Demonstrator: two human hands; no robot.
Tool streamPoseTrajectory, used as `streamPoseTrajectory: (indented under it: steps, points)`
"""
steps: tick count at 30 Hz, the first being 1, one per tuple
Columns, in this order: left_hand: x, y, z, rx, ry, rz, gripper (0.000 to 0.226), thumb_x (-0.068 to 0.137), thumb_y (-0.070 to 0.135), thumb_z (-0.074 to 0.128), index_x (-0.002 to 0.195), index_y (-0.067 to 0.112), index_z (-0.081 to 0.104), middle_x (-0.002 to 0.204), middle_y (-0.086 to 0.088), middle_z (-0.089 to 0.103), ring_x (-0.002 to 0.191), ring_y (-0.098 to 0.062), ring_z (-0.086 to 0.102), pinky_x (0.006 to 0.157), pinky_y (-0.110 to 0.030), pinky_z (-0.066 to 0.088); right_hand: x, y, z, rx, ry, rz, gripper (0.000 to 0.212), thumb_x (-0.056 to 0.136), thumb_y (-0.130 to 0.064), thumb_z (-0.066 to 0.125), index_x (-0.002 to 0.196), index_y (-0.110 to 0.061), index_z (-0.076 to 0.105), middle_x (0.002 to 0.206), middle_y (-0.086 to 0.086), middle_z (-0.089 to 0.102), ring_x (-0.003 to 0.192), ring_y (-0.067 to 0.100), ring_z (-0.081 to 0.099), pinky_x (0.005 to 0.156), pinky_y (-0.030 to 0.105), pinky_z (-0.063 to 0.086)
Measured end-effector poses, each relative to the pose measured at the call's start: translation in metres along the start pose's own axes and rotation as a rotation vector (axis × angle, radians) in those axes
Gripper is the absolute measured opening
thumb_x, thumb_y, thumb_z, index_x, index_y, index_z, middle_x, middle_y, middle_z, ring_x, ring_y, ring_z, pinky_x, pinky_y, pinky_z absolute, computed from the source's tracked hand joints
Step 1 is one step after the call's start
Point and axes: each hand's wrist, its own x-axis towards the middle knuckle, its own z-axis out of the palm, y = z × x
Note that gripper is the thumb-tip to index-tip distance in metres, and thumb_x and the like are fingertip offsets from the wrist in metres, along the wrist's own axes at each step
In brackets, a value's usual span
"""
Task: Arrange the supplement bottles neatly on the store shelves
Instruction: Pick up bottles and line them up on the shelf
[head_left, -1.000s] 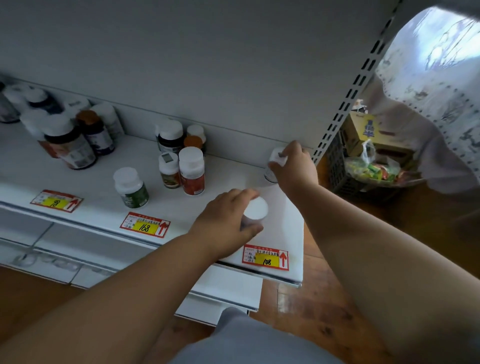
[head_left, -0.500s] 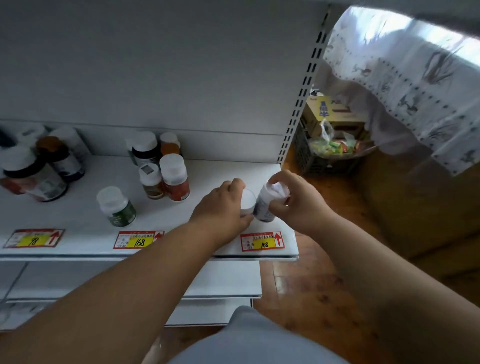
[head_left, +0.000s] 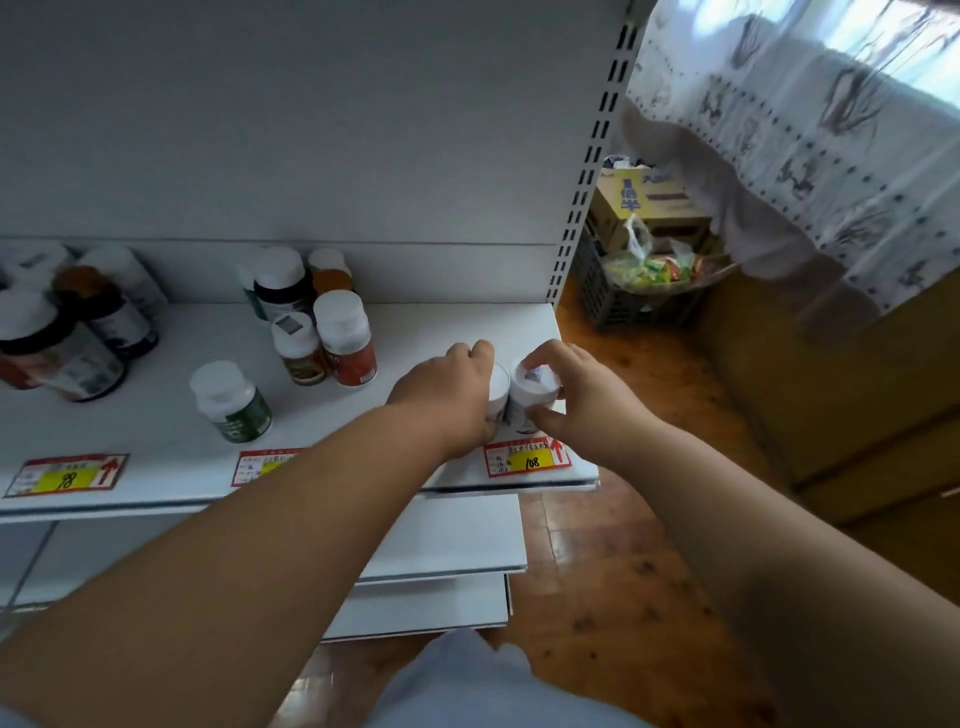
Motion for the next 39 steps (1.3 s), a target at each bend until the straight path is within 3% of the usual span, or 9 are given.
streamPoseTrajectory:
  steps: [6,11,15,20,24,29,32,35,39]
  points:
    - [-0.004,0.006,0.003,-0.041,0.009,-0.063,0.072,0.075,0.052,0.072,0.128,0.023,0.032,0.122,-0.005,0.05,0.095,-0.023,0.052,0.068,-0.032,0.043,0.007,0.008,0.001,0.023,-0.046,-0.039,0.047,0.078,-0.026,0.073,0.106,-0.048,0.041,0.111,-0.016,0.049,0.087,0.012,0.056,0.07,0.027,0.053]
    - [-0.023,0.0,-0.001,-0.112,0.151,-0.076,0.091,0.073,0.068,0.062,0.141,0.023,0.022,0.143,-0.004,0.038,0.125,-0.025,0.042,0.1,-0.038,0.039,0.011,-0.004,0.001,0.084,0.074,-0.099,0.045,0.083,-0.045,0.06,0.123,-0.044,0.04,0.129,-0.017,0.043,0.103,0.005,0.047,0.079,0.017,0.041]
    - [-0.062,-0.018,-0.009,-0.165,0.347,-0.1,0.073,0.077,0.063,0.056,0.134,0.02,0.037,0.129,-0.005,0.052,0.114,-0.025,0.052,0.092,-0.039,0.044,0.027,-0.039,0.002,0.115,0.132,-0.195,0.03,0.09,-0.038,0.052,0.12,-0.034,0.051,0.119,-0.014,0.049,0.098,0.006,0.051,0.078,0.023,0.043]
    - [-0.088,-0.062,-0.023,-0.267,0.46,-0.201,0.042,0.079,0.036,0.068,0.114,0.017,0.054,0.104,-0.006,0.065,0.09,-0.026,0.06,0.074,-0.032,0.047,0.068,-0.102,0.03,0.017,0.041,-0.269,0.037,0.09,-0.038,0.054,0.126,-0.033,0.047,0.127,-0.003,0.049,0.104,0.018,0.055,0.077,0.03,0.047]
    - [-0.094,-0.098,-0.032,-0.343,0.464,-0.241,0.03,0.081,0.028,0.067,0.107,0.017,0.057,0.103,-0.002,0.063,0.088,-0.02,0.057,0.07,-0.027,0.04,0.103,-0.145,0.064,0.006,-0.038,-0.104,0.053,0.083,-0.043,0.059,0.131,-0.033,0.039,0.126,0.006,0.046,0.099,0.029,0.058,0.075,0.034,0.047]
    - [-0.098,-0.134,-0.041,-0.432,0.395,-0.199,0.031,0.084,0.033,0.062,0.113,0.026,0.053,0.106,0.007,0.056,0.093,-0.012,0.051,0.075,-0.025,0.042,0.119,-0.163,0.098,-0.032,0.086,0.092,0.05,0.08,-0.039,0.066,0.119,-0.024,0.038,0.118,0.007,0.053,0.096,0.031,0.059,0.071,0.037,0.049]
    - [-0.103,-0.151,-0.048,-0.479,0.389,-0.104,0.032,0.084,0.031,0.063,0.114,0.025,0.053,0.101,0.009,0.054,0.091,-0.01,0.051,0.075,-0.023,0.041,0.107,-0.16,0.1,0.126,0.222,0.127,0.04,0.08,-0.038,0.065,0.111,-0.031,0.04,0.107,0.002,0.058,0.086,0.021,0.059,0.065,0.032,0.048]
    - [-0.105,-0.156,-0.057,-0.558,0.425,-0.018,0.032,0.085,0.035,0.064,0.113,0.024,0.053,0.1,0.008,0.055,0.088,-0.006,0.05,0.073,-0.02,0.043,0.089,-0.166,0.084,0.282,0.393,0.165,0.027,0.081,-0.037,0.062,0.099,-0.042,0.043,0.096,-0.002,0.061,0.071,0.003,0.055,0.053,0.021,0.037]
    - [-0.109,-0.149,-0.07,-0.742,0.344,0.01,0.053,0.078,0.062,0.056,0.121,0.034,0.046,0.108,0.015,0.051,0.091,0.002,0.05,0.073,-0.006,0.038,0.066,-0.201,0.061,0.695,0.401,0.12,0.015,0.079,-0.047,0.054,0.094,-0.044,0.057,0.084,-0.011,0.067,0.071,0.007,0.066,0.056,0.03,0.056]
